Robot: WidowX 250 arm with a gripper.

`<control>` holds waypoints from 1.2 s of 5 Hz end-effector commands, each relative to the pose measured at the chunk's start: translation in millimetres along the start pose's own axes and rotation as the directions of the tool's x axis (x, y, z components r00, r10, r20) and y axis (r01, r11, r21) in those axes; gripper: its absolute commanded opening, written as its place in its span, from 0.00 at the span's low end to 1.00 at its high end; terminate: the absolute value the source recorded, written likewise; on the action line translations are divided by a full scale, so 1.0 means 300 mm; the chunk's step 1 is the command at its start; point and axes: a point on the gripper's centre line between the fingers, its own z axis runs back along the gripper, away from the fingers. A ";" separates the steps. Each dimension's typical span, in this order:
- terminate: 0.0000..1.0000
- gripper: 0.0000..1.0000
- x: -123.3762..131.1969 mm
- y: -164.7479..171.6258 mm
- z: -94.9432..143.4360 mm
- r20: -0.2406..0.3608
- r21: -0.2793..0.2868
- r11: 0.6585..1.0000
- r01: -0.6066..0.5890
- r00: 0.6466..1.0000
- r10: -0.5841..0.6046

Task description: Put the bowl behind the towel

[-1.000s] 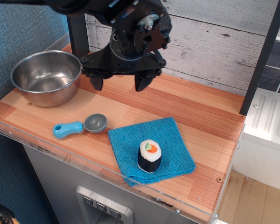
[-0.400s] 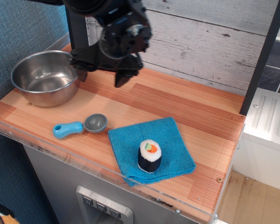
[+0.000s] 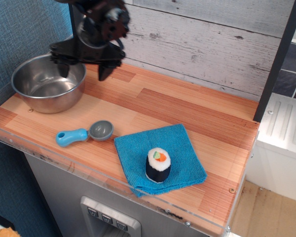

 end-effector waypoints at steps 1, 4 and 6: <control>0.00 1.00 0.033 0.064 -0.034 -0.072 -0.048 0.998 -0.033 0.997 0.029; 0.00 0.00 -0.026 0.035 -0.118 -0.137 -0.077 0.997 -0.025 0.991 0.015; 0.00 0.00 -0.017 0.059 -0.111 -0.135 -0.058 0.998 -0.020 0.991 0.012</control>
